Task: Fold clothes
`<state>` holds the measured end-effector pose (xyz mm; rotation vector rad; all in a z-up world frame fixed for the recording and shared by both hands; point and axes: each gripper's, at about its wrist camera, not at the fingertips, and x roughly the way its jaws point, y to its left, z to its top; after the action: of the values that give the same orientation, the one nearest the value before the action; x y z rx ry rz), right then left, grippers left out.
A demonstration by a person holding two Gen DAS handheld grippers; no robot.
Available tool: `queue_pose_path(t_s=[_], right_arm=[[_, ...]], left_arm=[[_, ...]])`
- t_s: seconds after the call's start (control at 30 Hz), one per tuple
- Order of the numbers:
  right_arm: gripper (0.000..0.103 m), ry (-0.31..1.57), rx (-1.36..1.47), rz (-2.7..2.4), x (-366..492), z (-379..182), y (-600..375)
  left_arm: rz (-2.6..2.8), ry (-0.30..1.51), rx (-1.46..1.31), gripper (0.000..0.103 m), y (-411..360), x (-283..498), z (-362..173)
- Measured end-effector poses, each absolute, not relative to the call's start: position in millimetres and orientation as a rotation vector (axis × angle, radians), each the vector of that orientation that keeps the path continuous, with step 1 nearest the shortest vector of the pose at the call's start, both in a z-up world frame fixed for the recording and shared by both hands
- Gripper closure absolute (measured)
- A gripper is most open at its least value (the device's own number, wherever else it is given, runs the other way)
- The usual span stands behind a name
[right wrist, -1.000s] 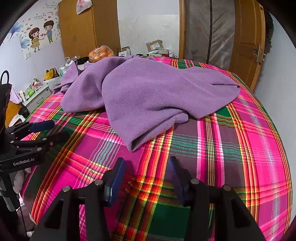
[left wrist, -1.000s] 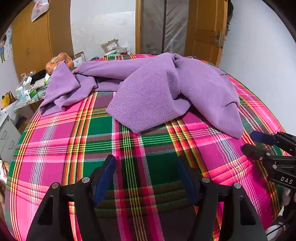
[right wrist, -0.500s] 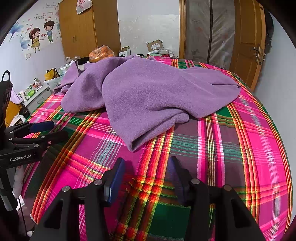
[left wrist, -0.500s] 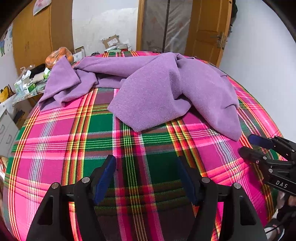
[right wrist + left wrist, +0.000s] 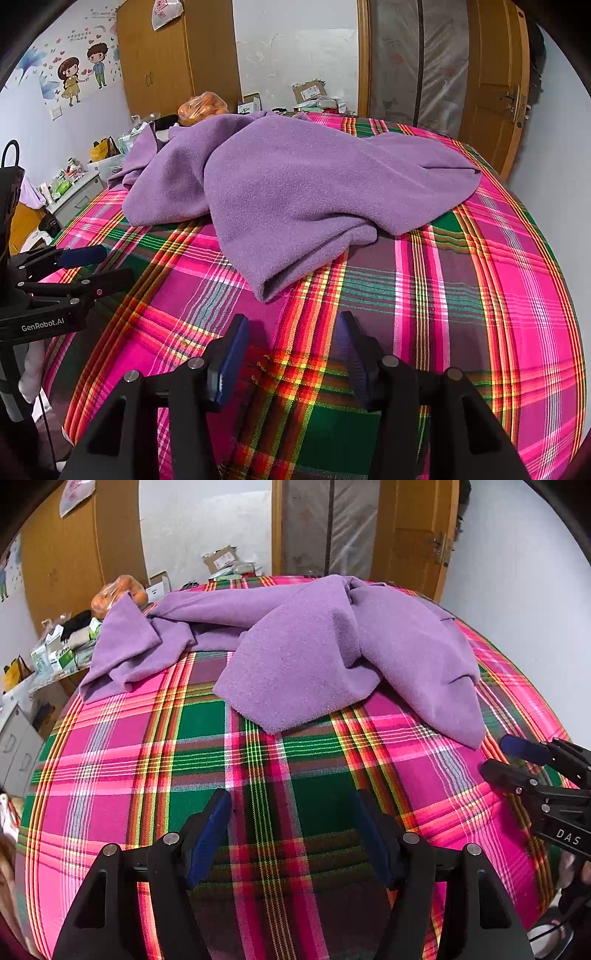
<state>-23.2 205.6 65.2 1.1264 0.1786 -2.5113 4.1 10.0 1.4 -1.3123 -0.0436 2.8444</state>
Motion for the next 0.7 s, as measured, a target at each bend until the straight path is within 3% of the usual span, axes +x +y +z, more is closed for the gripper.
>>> queue_pose_path(t_s=[0.57,0.7], right_arm=[[0.053,0.175,1.127,-2.512,-23.5,65.6,204.9],[0.053,0.175,1.127,-2.512,-23.5,65.6,204.9]], left_arm=[[2.846,-0.086,-1.290,0.036,7.7,3.7,3.1],[2.868,-0.083,-1.286,0.045,3.0,1.0,2.1]])
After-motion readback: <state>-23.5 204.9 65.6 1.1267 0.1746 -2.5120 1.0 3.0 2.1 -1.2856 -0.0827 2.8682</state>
